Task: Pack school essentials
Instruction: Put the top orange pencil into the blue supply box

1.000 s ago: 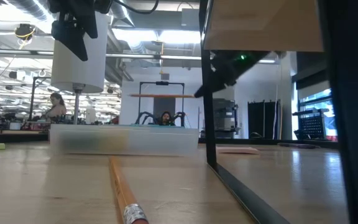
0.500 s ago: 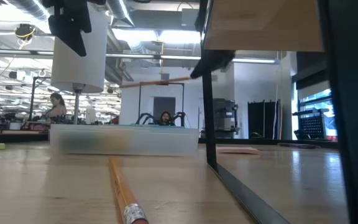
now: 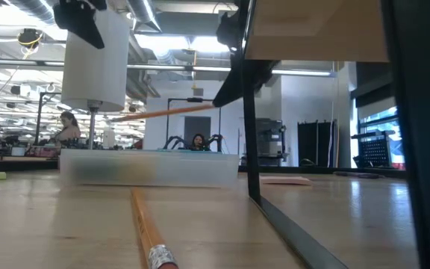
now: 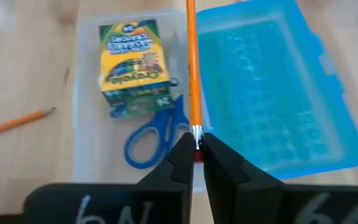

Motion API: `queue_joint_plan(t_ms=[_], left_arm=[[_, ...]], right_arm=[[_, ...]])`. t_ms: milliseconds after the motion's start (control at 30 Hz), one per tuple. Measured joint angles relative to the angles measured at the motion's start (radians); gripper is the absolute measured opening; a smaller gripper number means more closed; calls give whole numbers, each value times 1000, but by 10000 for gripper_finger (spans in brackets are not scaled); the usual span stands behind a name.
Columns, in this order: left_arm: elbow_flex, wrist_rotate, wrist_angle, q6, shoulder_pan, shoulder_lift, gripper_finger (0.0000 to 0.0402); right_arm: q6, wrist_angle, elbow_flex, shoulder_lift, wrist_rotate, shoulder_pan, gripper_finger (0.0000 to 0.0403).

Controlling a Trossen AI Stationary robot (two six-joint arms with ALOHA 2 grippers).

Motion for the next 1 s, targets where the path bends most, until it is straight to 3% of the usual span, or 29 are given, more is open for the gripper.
queue_joint_plan(t_ms=[500, 1000], left_arm=[[0, -37, 7, 17, -20, -43, 395], [0, 15, 26, 50, -20, -43, 395]], right_arm=[[9, 68, 0, 128, -58, -1, 28], [-18, 72, 0, 187, -61, -1, 28]])
